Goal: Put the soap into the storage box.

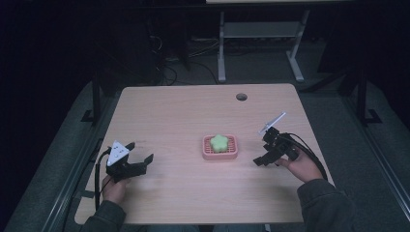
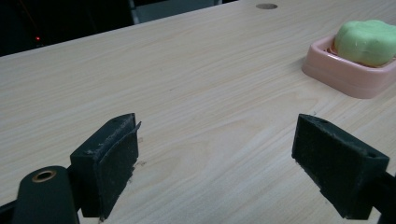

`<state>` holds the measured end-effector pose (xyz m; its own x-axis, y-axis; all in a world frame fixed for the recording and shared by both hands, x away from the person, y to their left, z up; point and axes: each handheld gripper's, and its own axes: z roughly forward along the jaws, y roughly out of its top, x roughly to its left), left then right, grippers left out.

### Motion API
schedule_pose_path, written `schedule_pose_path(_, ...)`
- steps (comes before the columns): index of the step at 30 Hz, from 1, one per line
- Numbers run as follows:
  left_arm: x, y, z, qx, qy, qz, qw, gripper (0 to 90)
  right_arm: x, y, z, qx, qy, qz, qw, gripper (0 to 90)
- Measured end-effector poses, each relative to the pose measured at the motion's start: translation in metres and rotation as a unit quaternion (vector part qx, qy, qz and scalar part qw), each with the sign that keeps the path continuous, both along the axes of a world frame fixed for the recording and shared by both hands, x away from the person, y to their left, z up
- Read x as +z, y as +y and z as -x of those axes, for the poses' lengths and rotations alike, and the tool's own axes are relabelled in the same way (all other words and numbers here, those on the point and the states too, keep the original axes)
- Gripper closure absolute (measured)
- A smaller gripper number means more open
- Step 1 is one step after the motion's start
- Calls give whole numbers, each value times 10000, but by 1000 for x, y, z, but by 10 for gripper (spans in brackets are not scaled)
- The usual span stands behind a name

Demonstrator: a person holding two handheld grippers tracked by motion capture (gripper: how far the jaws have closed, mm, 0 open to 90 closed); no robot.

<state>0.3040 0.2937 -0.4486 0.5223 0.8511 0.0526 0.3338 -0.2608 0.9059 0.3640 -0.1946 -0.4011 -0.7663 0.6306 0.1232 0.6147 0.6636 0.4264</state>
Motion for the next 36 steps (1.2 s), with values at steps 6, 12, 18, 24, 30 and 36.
schedule_pose_path(6,0,0,0,4,10,6,10000,142,-6,-5,6,-15,12,36,10000,225)
schedule_pose_path(12,-1,-1,0,4,15,18,10000,142,-11,-13,13,-83,23,-46,10000,225)
schedule_pose_path(18,-1,-1,0,4,13,22,10000,142,-15,-22,18,-173,23,-74,9998,225)
schedule_pose_path(24,-1,-1,0,-7,35,-31,10000,142,-17,-30,26,-234,-5,-103,9997,225)
schedule_pose_path(30,-1,-1,0,-7,57,-50,10000,142,-20,-37,35,-301,-38,-123,9995,226)
schedule_pose_path(36,-1,-1,0,-17,46,-59,10000,142,-27,-44,45,-357,-48,-171,9992,226)
